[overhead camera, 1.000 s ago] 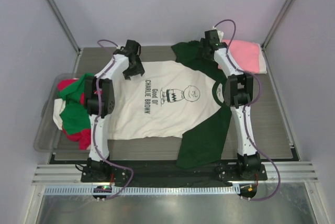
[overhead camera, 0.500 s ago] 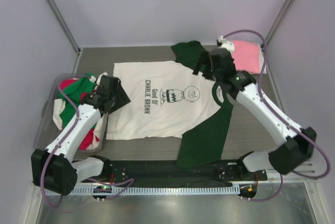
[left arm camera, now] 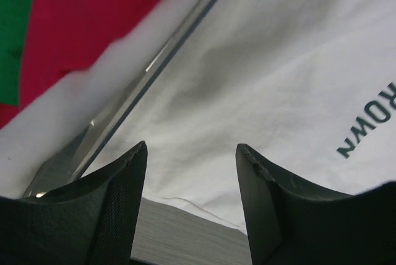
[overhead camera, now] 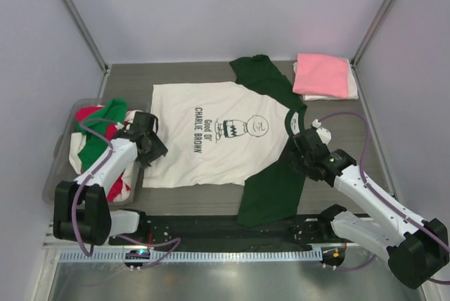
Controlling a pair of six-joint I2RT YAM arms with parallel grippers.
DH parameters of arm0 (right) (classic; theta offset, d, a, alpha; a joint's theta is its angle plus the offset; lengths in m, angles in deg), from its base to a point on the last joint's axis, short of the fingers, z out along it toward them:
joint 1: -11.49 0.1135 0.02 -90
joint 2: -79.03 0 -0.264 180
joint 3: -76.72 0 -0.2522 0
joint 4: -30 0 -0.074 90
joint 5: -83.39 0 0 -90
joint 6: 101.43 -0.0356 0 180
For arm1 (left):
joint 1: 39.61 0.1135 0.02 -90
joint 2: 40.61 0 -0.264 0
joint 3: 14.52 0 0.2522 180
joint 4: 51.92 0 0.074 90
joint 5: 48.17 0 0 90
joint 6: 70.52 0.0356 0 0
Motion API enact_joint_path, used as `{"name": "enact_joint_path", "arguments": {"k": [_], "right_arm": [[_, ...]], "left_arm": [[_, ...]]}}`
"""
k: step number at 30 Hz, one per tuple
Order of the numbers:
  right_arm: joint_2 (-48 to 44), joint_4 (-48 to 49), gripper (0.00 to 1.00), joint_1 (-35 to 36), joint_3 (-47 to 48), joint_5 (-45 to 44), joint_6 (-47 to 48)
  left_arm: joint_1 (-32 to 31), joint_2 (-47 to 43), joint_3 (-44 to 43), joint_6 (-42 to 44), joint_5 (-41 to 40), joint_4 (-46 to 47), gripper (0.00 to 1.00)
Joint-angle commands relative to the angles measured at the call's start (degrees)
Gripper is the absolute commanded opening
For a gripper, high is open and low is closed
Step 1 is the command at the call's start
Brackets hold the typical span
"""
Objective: Fold and stack the t-shirts
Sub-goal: Flatten the tshirt out
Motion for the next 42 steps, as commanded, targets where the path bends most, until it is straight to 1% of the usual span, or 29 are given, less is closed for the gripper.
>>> {"name": "enact_joint_path", "arguments": {"k": [1, 2, 3, 5, 6, 7, 9, 12, 13, 17, 19, 20, 21, 24, 25, 26, 28, 29, 31, 32, 34, 36, 39, 40, 42], "right_arm": [[-0.7, 0.8, 1.0, 0.4, -0.6, 1.4, -3.1], [-0.6, 0.3, 1.0, 0.4, -0.5, 1.1, -3.1], [-0.5, -0.4, 1.0, 0.3, 0.0, -0.1, -3.8], [0.3, -2.4, 1.0, 0.4, 0.6, -1.5, -4.3], [0.5, -2.8, 1.0, 0.3, 0.6, -2.8, -4.6], [0.7, -3.1, 1.0, 0.4, 0.6, -3.3, -5.0], [1.4, -3.6, 1.0, 0.4, 0.1, -4.4, -6.2], [2.6, -2.9, 1.0, 0.4, -0.8, -5.2, -7.2], [2.9, -2.5, 1.0, 0.3, -0.8, -6.2, -7.0], [4.3, 2.7, 1.0, -0.8, 0.7, -6.2, -3.6], [6.6, 4.7, 1.0, -2.6, 3.4, -4.4, -1.1], [7.6, 5.8, 1.0, -3.2, 4.5, -4.3, 1.0], [9.6, 6.2, 1.0, -4.1, 6.9, -4.1, 2.1], [13.8, 5.3, 1.0, -8.6, 10.8, -3.6, 5.4], [16.3, 4.3, 1.0, -9.6, 11.4, -4.3, 5.6], [17.0, 3.7, 0.99, -12.4, 10.7, -4.4, 6.0], [19.2, 4.6, 0.95, -14.8, 9.3, -4.0, 7.0], [20.1, 6.7, 0.9, -16.6, 8.6, -3.2, 7.7], [23.3, 9.5, 0.85, -17.9, 7.3, -0.8, 9.0], [24.3, 10.3, 0.81, -18.2, 7.2, -0.1, 9.4], [26.1, 12.4, 0.76, -18.7, 7.3, 0.2, 10.2], [28.5, 13.5, 0.74, -19.0, 7.7, 0.2, 10.9], [31.9, 15.1, 0.68, -19.5, 8.4, 0.4, 11.9], [32.6, 15.9, 0.59, -19.6, 8.5, 0.5, 12.0], [34.8, 16.6, 0.5, -19.7, 8.5, 0.3, 11.9]], "left_arm": [[7.5, 1.8, -2.4, 1.8, -3.0, -0.9, 0.61], [9.5, 3.2, -3.4, 1.7, -2.3, -1.4, 0.59], [9.7, 3.7, -4.2, 2.2, -2.0, -2.3, 0.58], [8.8, 2.2, -4.8, 1.9, -1.3, -3.8, 0.55], [7.6, 0.8, -4.5, 0.3, -1.9, -4.2, 0.54], [6.2, -0.5, -4.2, -0.5, -2.9, -4.9, 0.54], [-0.3, -4.6, -2.9, -4.5, -5.4, -7.7, 0.54], [-4.7, -8.5, -0.1, -9.3, -6.6, -10.0, 0.54], [-7.3, -9.1, 0.7, -11.5, -6.3, -9.8, 0.53], [-13.0, -9.8, 2.2, -14.0, -7.0, -8.3, 0.52], [-13.6, -9.7, 1.3, -13.7, -7.7, -8.9, 0.51], [-13.6, -9.8, -0.4, -13.1, -8.2, -9.6, 0.52], [-13.6, -10.0, -1.4, -12.7, -8.8, -11.5, 0.52], [-13.6, -11.9, -4.9, -10.8, -10.8, -14.5, 0.53], [-13.6, -12.4, -5.4, -10.5, -10.9, -14.9, 0.53], [-13.6, -13.5, -5.9, -10.1, -10.8, -15.8, 0.53], [-13.6, -15.0, -5.0, -9.9, -10.6, -16.2, 0.53], [-13.6, -16.8, -4.3, -10.0, -10.2, -16.1, 0.53], [-13.6, -18.3, -1.7, -10.4, -9.5, -15.4, 0.53], [-13.6, -19.0, -0.8, -10.6, -9.2, -14.2, 0.53], [-13.6, -20.0, 1.0, -10.7, -8.6, -13.6, 0.53], [-13.6, -19.9, 1.5, -10.5, -8.4, -13.5, 0.53], [-13.6, -19.4, 1.7, -9.7, -8.8, -13.4, 0.53], [-13.6, -19.4, 1.8, -9.6, -8.8, -13.4, 0.53], [-13.6, -19.6, 2.1, -9.3, -9.0, -13.0, 0.53]]}}
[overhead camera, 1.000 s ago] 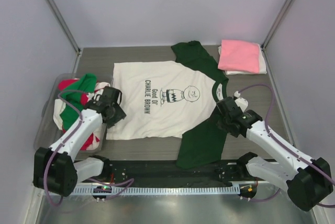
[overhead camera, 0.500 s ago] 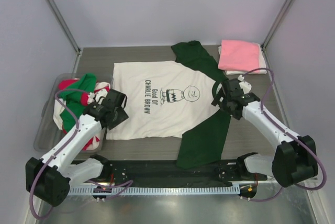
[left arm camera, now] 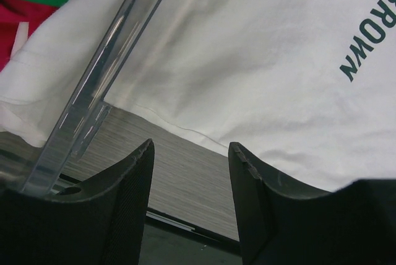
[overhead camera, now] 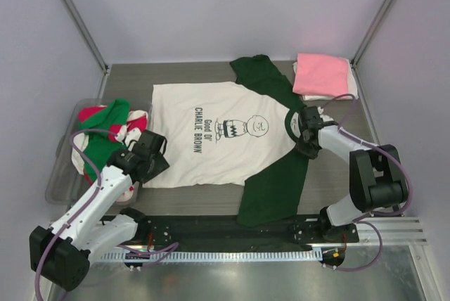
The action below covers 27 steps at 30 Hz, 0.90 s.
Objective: Fold and stack the t-shirts
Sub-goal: Flatten the tshirt out, then fold the tshirt
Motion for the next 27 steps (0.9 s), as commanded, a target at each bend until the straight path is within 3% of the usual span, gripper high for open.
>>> {"name": "enact_joint_path", "arguments": {"k": [1, 7, 14, 19, 20, 21, 22, 25, 27], "right_arm": [[2.5, 4.2, 0.36, -0.6, 1.2, 0.0, 1.3], [7.5, 4.4, 0.02, -3.7, 3.4, 1.5, 2.4], [10.7, 4.2, 0.01, -10.8, 12.5, 3.0, 5.1], [14.3, 4.2, 0.01, -10.7, 21.5, 10.9, 5.5], [15.4, 4.1, 0.04, -10.6, 23.9, 12.4, 5.6], [15.7, 3.6, 0.15, -10.2, 24.9, 12.9, 6.1], [15.7, 1.3, 0.41, -10.1, 25.8, 12.1, 6.9], [10.8, -2.3, 0.76, -9.9, 23.9, 9.7, 6.9], [3.5, -3.8, 0.81, -9.9, 18.3, 5.3, 5.4]], "left_arm": [[-0.2, -0.7, 0.3, 1.0, -1.4, 0.9, 0.53], [-0.1, -0.7, 0.8, 1.6, -1.8, 1.7, 0.53], [-0.1, -0.1, 1.4, 1.7, -1.7, 3.0, 0.53], [-0.1, 0.7, 2.0, 1.7, -0.4, 4.5, 0.53], [-0.2, 0.9, 1.9, 1.7, -0.3, 4.3, 0.53], [-0.2, 0.8, 1.5, 1.8, 0.0, 4.1, 0.52], [-0.1, 0.6, 1.4, 1.9, 0.1, 3.6, 0.52], [-0.1, -1.4, 1.7, 1.9, 0.1, 3.0, 0.52], [-0.2, -2.5, 2.7, 1.2, 0.4, 3.2, 0.53]]}}
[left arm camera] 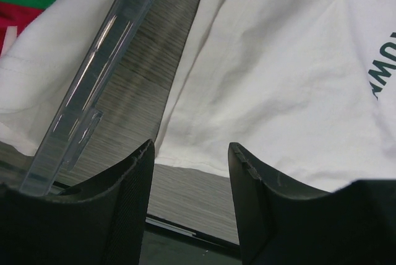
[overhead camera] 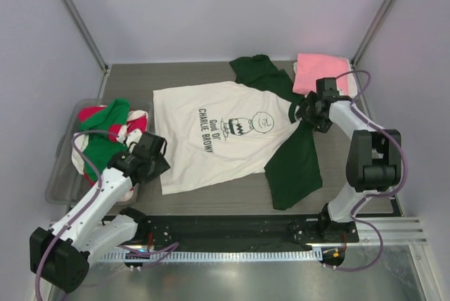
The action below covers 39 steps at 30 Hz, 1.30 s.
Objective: Fold and stack the t-shirts
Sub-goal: Fold the tshirt
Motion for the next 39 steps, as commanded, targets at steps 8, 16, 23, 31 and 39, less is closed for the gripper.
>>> {"name": "enact_joint_path", "arguments": {"k": [8, 16, 23, 31, 39], "right_arm": [[-35.0, -13.3, 0.8, 0.1, -26.7, -11.8, -11.3], [-42.0, -15.9, 0.81, 0.1, -31.7, -7.9, -16.9], [-35.3, -17.6, 0.93, 3.6, -34.0, -9.8, -20.2], [-39.8, -17.9, 0.93, 4.5, -36.5, -8.8, -23.0], [-39.0, -21.4, 0.94, 7.1, -34.3, -5.7, -24.6]], "left_arm": [[-1.5, -0.8, 4.3, -4.8, 1.4, 1.3, 0.48], [-8.6, 3.2, 10.4, -13.0, 1.2, 3.8, 0.55], [-8.9, 7.0, 12.2, -13.7, -3.0, 8.8, 0.57], [-8.9, 13.9, 13.4, -12.8, -0.8, 15.7, 0.28], [-6.1, 9.9, 6.6, -7.5, -5.6, 12.2, 0.0]]}}
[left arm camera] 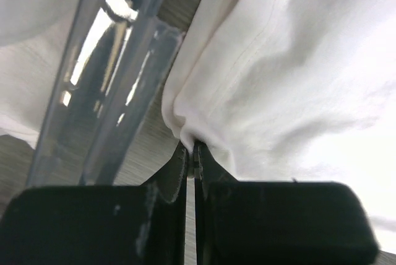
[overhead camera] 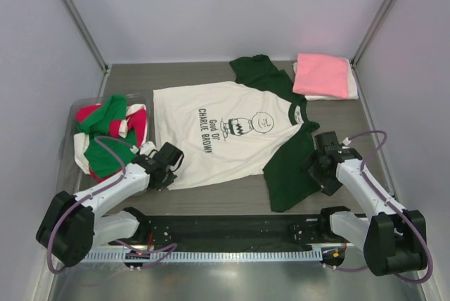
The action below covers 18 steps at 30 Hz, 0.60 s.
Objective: Fold and stack the t-shirts
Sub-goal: Fold the tshirt
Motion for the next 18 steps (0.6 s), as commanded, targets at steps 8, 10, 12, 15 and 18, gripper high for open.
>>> {"name": "enact_joint_path", "arguments": {"k": [8, 10, 12, 15, 18], "right_arm": [[4.5, 2.8, 0.72, 6.2, -2.9, 3.9, -6.1], [3.9, 2.6, 0.64, 8.2, -2.9, 3.0, -7.0], [2.6, 1.8, 0.4, 9.0, -2.6, 2.2, -8.0], [-0.4, 0.4, 0.06, 9.6, -1.9, 2.0, -8.1], [-3.2, -3.5, 0.01, 9.9, -0.1, 2.9, -8.3]], "left_arm": [[6.1, -3.0, -2.7, 5.5, 1.9, 2.2, 0.0], [6.1, -4.2, -2.1, 5.5, 2.6, 2.1, 0.0], [6.1, -5.0, -2.0, 5.4, 3.0, 1.8, 0.0], [6.1, -6.7, -2.4, 5.1, 4.0, 0.6, 0.0], [6.1, -8.9, -2.8, 4.9, 5.5, -1.2, 0.0]]}}
